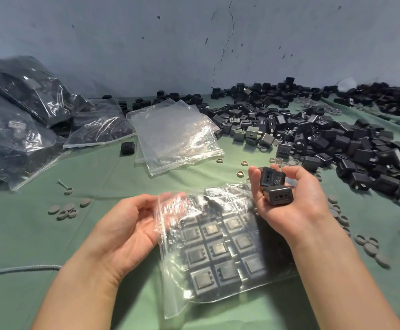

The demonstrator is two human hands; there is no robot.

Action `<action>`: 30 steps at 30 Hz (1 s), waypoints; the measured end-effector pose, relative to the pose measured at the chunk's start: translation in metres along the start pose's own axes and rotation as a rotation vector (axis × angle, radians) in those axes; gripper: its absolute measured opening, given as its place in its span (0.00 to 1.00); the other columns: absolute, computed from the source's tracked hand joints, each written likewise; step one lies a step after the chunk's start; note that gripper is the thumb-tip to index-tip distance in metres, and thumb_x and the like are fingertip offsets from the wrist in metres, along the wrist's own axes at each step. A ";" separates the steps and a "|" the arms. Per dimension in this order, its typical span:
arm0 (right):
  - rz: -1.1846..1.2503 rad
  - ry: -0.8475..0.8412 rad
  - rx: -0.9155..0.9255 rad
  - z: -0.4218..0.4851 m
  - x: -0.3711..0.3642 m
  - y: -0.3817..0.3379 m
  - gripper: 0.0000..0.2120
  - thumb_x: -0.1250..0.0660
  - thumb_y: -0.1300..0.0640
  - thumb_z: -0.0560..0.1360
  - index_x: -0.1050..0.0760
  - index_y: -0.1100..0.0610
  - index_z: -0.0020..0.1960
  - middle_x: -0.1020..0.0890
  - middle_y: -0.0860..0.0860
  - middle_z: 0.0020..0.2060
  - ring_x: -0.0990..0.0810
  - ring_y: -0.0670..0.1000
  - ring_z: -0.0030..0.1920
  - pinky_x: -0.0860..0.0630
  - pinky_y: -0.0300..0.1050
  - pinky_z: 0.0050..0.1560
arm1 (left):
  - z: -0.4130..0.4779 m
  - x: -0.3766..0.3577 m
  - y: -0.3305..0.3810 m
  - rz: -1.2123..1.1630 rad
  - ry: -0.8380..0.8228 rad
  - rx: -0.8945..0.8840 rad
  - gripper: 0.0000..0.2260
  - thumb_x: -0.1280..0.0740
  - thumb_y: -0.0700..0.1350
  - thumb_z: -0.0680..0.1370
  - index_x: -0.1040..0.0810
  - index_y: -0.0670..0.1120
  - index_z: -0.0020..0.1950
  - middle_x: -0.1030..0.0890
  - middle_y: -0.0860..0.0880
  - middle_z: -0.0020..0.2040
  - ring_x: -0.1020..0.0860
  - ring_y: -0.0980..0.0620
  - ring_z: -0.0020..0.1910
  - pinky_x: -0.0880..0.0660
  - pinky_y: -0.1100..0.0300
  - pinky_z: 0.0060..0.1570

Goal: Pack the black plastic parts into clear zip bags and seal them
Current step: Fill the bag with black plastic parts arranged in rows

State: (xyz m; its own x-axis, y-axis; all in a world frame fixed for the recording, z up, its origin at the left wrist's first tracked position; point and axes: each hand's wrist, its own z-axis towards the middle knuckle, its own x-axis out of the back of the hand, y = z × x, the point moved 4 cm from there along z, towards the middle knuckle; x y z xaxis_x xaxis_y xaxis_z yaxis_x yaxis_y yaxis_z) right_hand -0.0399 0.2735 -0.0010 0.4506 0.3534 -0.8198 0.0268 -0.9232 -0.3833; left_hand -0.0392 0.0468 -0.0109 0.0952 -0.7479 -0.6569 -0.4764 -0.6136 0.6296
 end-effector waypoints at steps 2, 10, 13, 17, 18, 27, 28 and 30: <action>0.004 -0.001 0.003 -0.002 0.000 -0.001 0.17 0.35 0.64 0.60 0.29 0.61 0.49 0.18 0.66 0.48 0.16 0.58 0.38 0.17 0.43 0.42 | 0.002 0.005 0.002 0.073 0.146 -0.091 0.11 0.41 0.34 0.78 0.27 0.28 0.55 0.18 0.32 0.52 0.17 0.39 0.53 0.18 0.44 0.46; 0.001 -0.088 -0.061 -0.015 -0.007 0.007 0.16 0.34 0.62 0.75 0.28 0.64 0.61 0.19 0.71 0.50 0.14 0.65 0.48 0.15 0.55 0.45 | -0.026 -0.017 0.013 0.936 0.530 -0.956 0.08 0.38 0.47 0.80 0.24 0.57 0.57 0.20 0.59 0.43 0.22 0.65 0.42 0.29 0.65 0.41; -0.072 -0.150 -0.139 -0.023 -0.012 0.021 0.15 0.34 0.56 0.79 0.26 0.66 0.59 0.17 0.69 0.48 0.14 0.62 0.48 0.15 0.53 0.43 | -0.029 -0.037 -0.005 0.960 0.312 -0.938 0.07 0.38 0.49 0.82 0.24 0.58 0.57 0.21 0.65 0.47 0.21 0.61 0.43 0.24 0.68 0.37; -0.271 -0.196 -0.164 -0.033 -0.016 0.044 0.16 0.34 0.48 0.81 0.23 0.63 0.53 0.15 0.63 0.46 0.14 0.57 0.40 0.15 0.50 0.36 | -0.033 -0.056 -0.024 1.071 0.149 -0.937 0.09 0.38 0.54 0.80 0.24 0.58 0.59 0.20 0.61 0.48 0.20 0.63 0.45 0.25 0.71 0.41; -0.341 -0.211 -0.153 -0.035 -0.016 0.051 0.17 0.36 0.47 0.81 0.23 0.62 0.54 0.15 0.62 0.46 0.14 0.56 0.40 0.15 0.50 0.38 | -0.033 -0.058 -0.028 1.104 0.126 -0.919 0.11 0.37 0.57 0.79 0.24 0.59 0.60 0.20 0.59 0.49 0.20 0.62 0.46 0.25 0.70 0.44; -0.519 -0.191 -0.055 -0.049 -0.009 0.068 0.15 0.36 0.45 0.81 0.24 0.57 0.55 0.15 0.56 0.42 0.15 0.55 0.40 0.16 0.49 0.37 | -0.043 -0.040 -0.033 1.052 0.142 -0.832 0.10 0.33 0.51 0.78 0.22 0.58 0.59 0.19 0.56 0.51 0.18 0.60 0.44 0.22 0.61 0.48; -0.492 -0.168 -0.059 -0.050 -0.007 0.064 0.14 0.36 0.45 0.81 0.24 0.56 0.54 0.14 0.55 0.44 0.15 0.54 0.40 0.17 0.45 0.33 | -0.046 -0.034 -0.026 1.006 0.176 -0.848 0.09 0.32 0.49 0.79 0.22 0.58 0.58 0.18 0.58 0.51 0.18 0.60 0.45 0.21 0.63 0.46; -0.448 -0.107 -0.060 -0.051 -0.002 0.055 0.12 0.33 0.48 0.80 0.24 0.56 0.53 0.14 0.56 0.44 0.14 0.53 0.38 0.24 0.39 0.25 | -0.049 -0.016 -0.012 0.895 0.272 -0.827 0.09 0.33 0.46 0.80 0.23 0.59 0.58 0.18 0.59 0.53 0.17 0.60 0.45 0.21 0.64 0.41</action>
State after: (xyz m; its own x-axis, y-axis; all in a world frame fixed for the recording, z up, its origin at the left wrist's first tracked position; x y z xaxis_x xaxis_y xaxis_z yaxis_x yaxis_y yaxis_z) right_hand 0.0062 0.2143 0.0007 0.2887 0.7299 -0.6196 0.2507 -0.6822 -0.6868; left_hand 0.0078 0.0537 0.0116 0.2461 -0.9521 0.1818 0.2151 0.2365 0.9475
